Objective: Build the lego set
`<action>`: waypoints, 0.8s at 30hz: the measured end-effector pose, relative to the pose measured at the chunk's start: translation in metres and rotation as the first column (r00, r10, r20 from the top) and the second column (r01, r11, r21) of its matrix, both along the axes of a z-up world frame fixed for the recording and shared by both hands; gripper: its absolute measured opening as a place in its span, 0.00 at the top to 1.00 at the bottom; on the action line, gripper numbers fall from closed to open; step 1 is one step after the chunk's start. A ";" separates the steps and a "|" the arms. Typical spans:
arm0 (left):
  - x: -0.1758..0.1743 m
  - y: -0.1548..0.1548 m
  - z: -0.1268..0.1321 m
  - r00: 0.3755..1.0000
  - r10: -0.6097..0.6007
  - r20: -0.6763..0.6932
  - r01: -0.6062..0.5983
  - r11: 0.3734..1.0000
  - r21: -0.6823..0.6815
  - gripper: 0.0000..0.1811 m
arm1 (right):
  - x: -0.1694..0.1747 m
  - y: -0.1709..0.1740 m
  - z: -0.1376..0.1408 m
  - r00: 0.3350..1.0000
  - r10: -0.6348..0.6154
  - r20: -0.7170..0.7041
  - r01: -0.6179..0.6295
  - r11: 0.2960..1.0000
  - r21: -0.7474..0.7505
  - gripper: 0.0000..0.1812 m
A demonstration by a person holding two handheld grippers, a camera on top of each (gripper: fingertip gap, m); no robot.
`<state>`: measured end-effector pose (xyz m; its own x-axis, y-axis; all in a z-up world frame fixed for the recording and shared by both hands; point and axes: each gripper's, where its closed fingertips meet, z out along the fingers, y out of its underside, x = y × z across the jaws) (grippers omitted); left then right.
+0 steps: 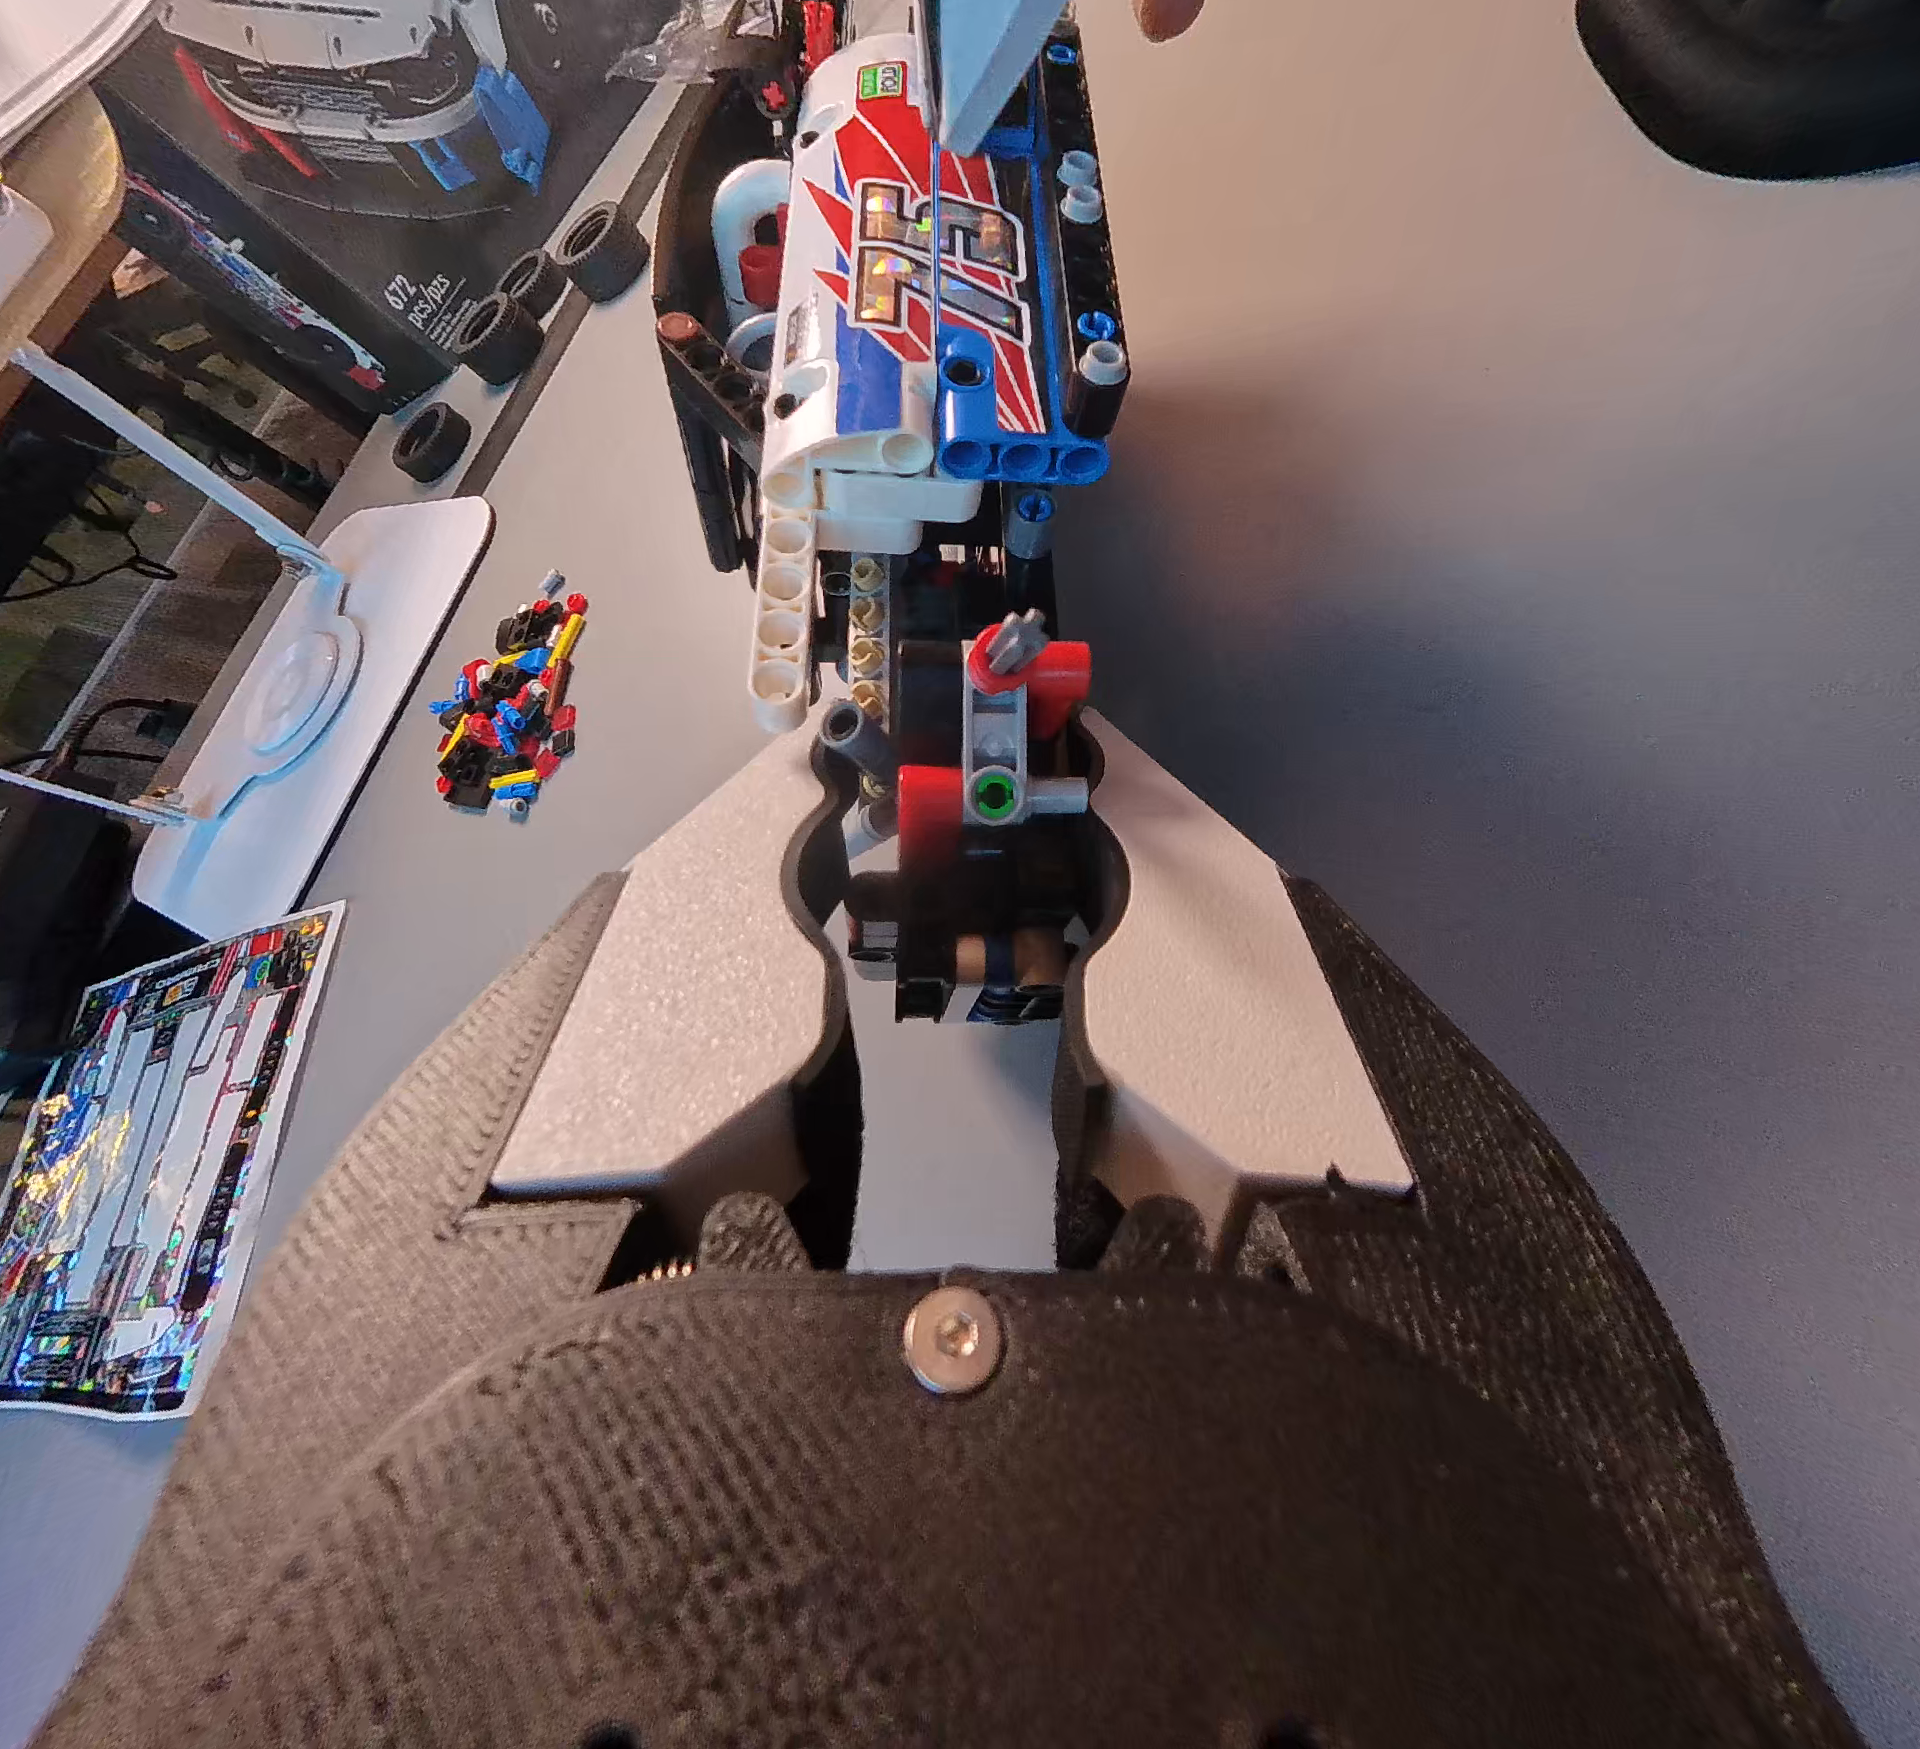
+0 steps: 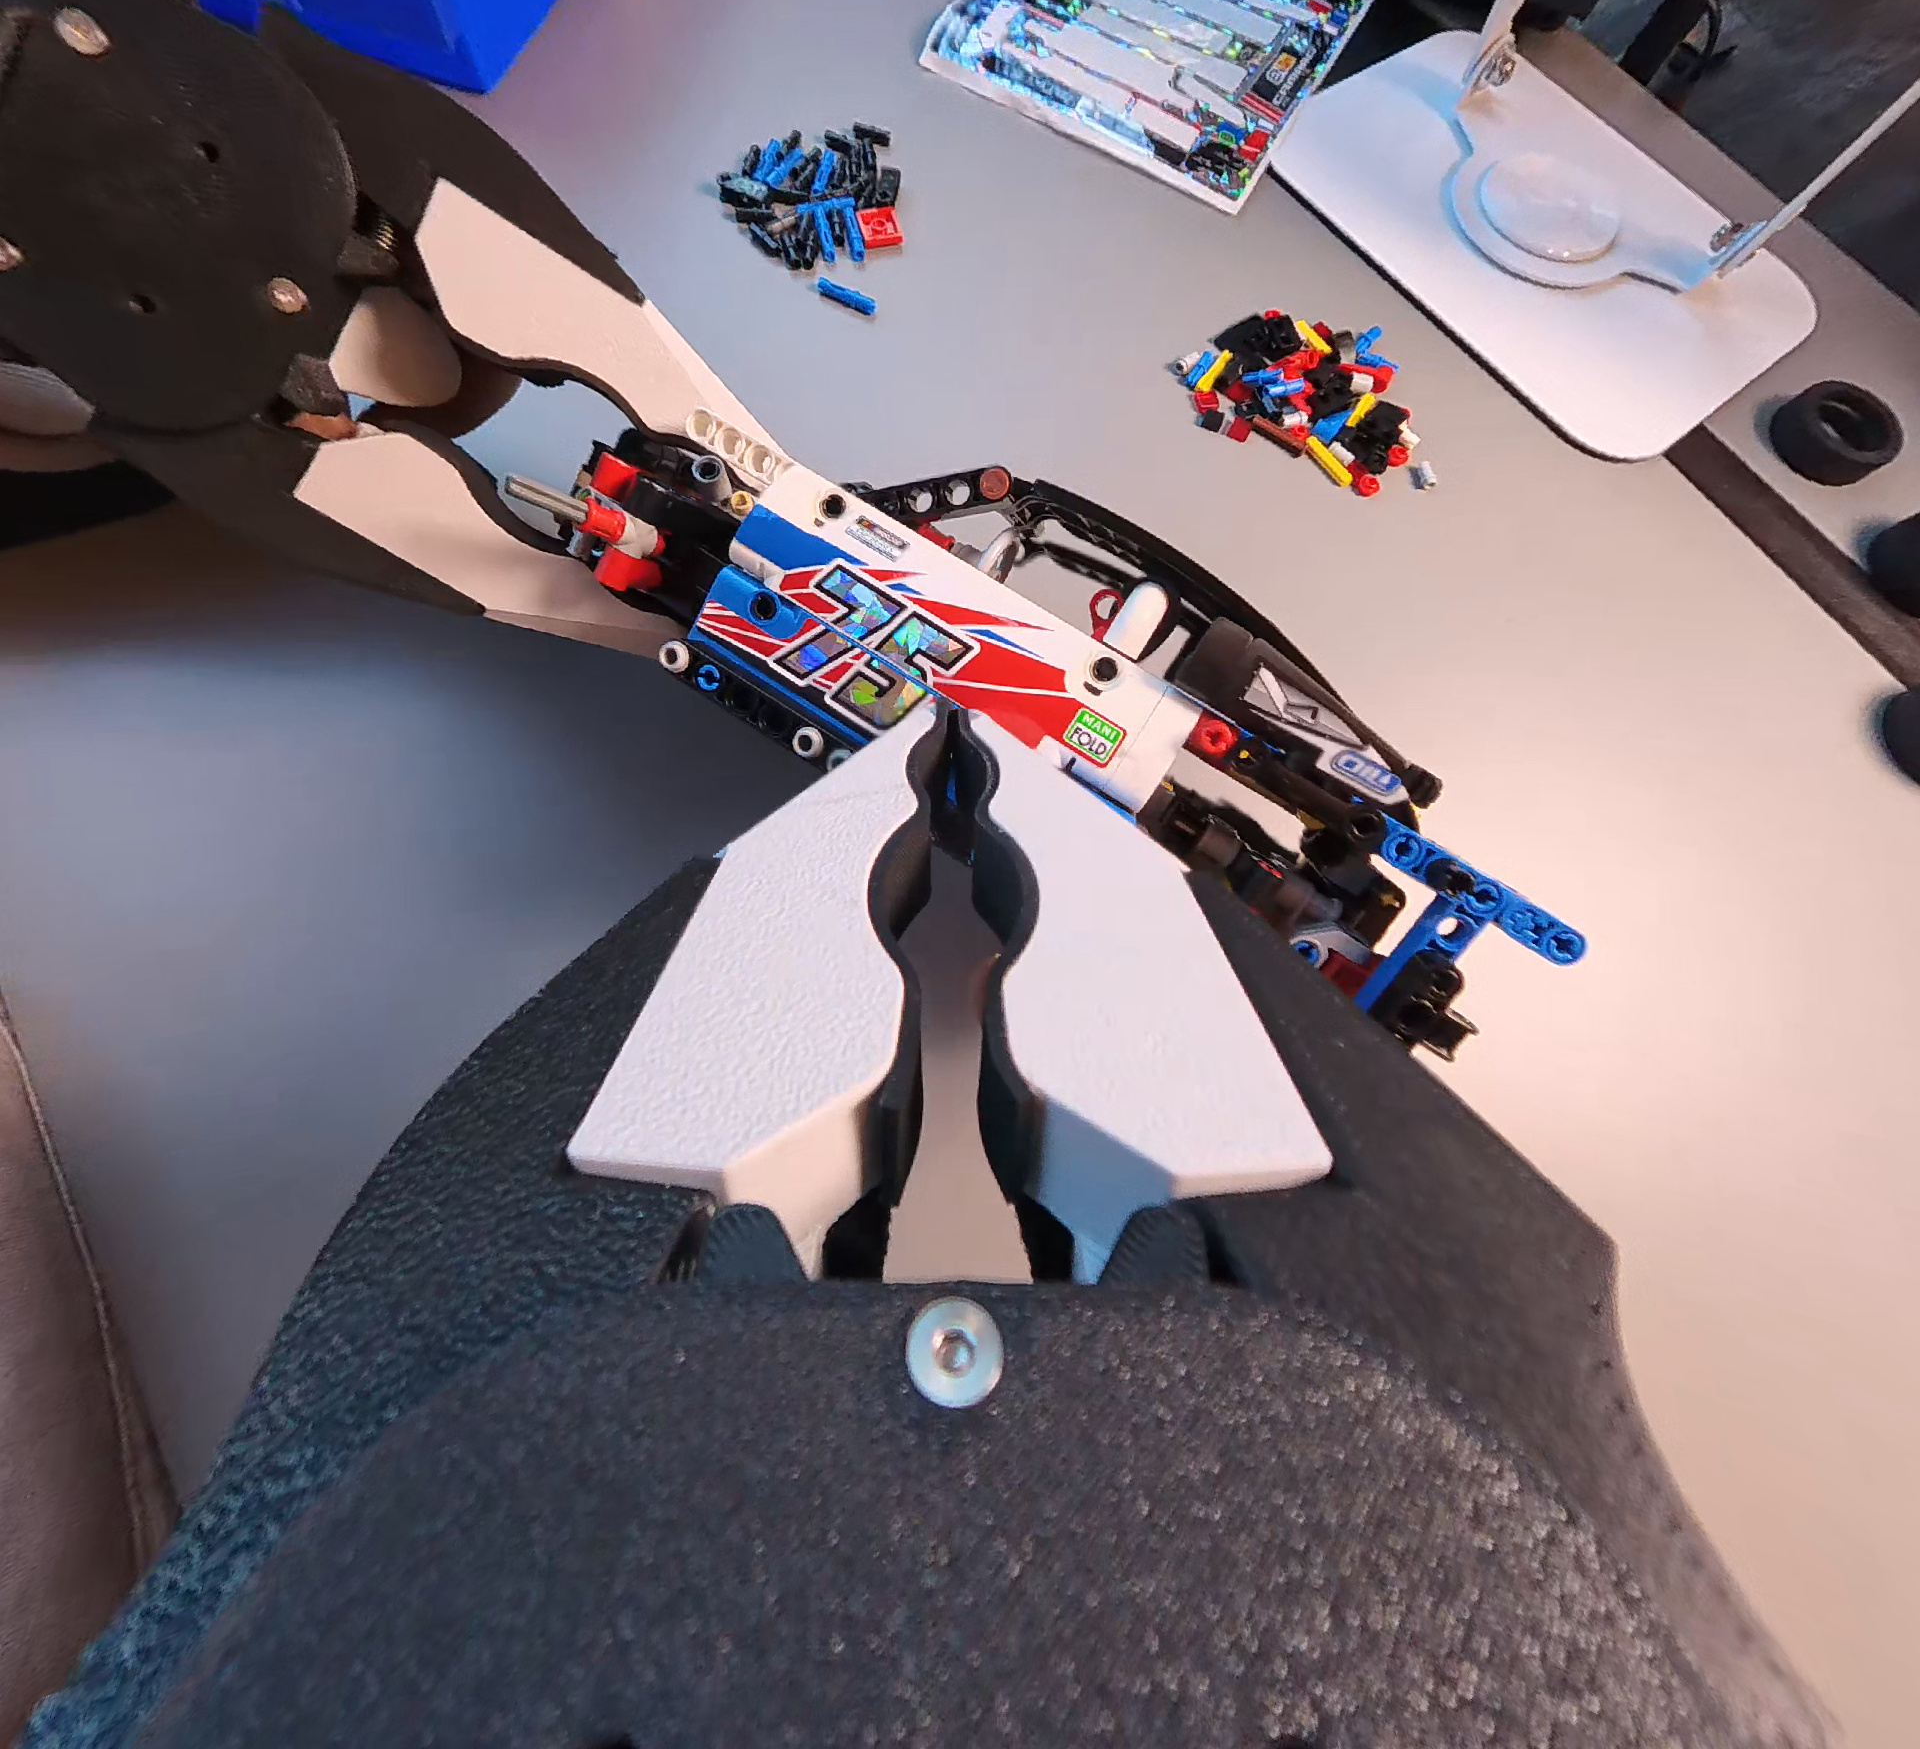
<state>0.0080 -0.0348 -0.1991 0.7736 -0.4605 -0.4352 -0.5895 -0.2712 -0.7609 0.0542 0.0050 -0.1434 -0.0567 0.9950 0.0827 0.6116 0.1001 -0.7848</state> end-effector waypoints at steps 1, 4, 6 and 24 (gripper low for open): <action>0.000 0.000 0.000 1.000 -0.001 0.004 0.001 1.000 -0.001 0.79 | -0.001 -0.003 0.006 0.999 0.019 -0.048 -0.020 1.000 -0.019 1.00; 0.000 -0.001 0.000 1.000 -0.005 0.001 0.005 1.000 0.001 0.79 | 0.000 -0.003 0.036 0.966 0.037 -0.255 -0.050 0.998 -0.044 0.95; -0.001 -0.001 0.000 1.000 -0.009 -0.004 0.009 1.000 0.004 0.79 | 0.008 0.005 0.055 0.924 0.043 -0.381 -0.042 0.999 0.011 0.89; -0.018 0.003 -0.010 0.908 -0.169 -0.384 0.239 0.961 0.142 0.79 | 0.036 0.058 -0.044 0.956 0.246 -0.158 -0.044 0.657 0.752 0.68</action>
<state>-0.0096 -0.0321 -0.2094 0.4423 -0.4774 -0.7593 -0.8621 0.0072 -0.5068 0.0906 0.0633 -0.1872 -0.0746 0.5810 0.8105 0.3541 0.7752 -0.5232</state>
